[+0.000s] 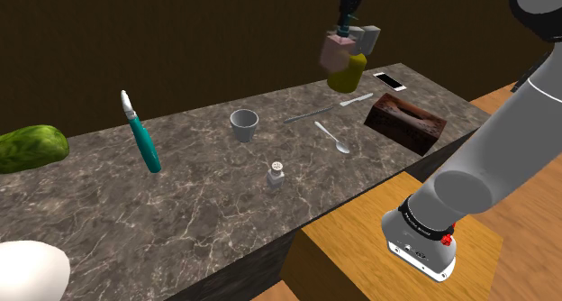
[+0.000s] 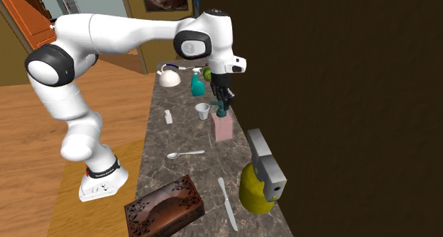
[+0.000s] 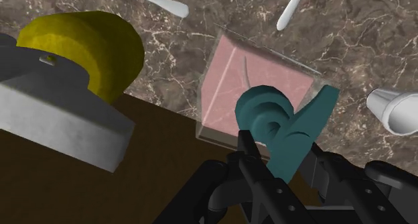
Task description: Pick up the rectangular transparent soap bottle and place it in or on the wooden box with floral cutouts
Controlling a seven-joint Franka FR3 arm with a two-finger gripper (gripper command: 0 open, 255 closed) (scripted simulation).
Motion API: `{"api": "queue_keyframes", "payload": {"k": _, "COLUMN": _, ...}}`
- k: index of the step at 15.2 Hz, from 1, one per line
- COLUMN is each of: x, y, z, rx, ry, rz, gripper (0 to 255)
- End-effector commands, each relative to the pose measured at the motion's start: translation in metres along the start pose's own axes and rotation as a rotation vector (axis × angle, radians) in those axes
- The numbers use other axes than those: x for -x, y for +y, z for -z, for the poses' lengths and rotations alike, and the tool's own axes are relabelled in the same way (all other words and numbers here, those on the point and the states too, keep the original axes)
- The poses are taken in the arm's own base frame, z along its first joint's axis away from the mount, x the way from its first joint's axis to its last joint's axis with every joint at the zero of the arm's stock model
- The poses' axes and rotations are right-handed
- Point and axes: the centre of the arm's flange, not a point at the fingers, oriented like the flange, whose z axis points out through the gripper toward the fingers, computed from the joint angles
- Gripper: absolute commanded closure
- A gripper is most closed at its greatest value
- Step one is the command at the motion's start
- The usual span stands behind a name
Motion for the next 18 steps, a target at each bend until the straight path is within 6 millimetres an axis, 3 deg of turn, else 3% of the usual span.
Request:
{"api": "queue_keyframes", "payload": {"k": 1, "x": 0.025, "y": 0.004, "z": 0.007, "rx": 0.000, "ry": 0.000, "rz": 0.001, "gripper": 255}}
{"api": "queue_keyframes", "payload": {"k": 18, "x": 0.234, "y": 0.061, "z": 0.066, "rx": 0.000, "ry": 0.000, "rz": 0.001, "gripper": 255}}
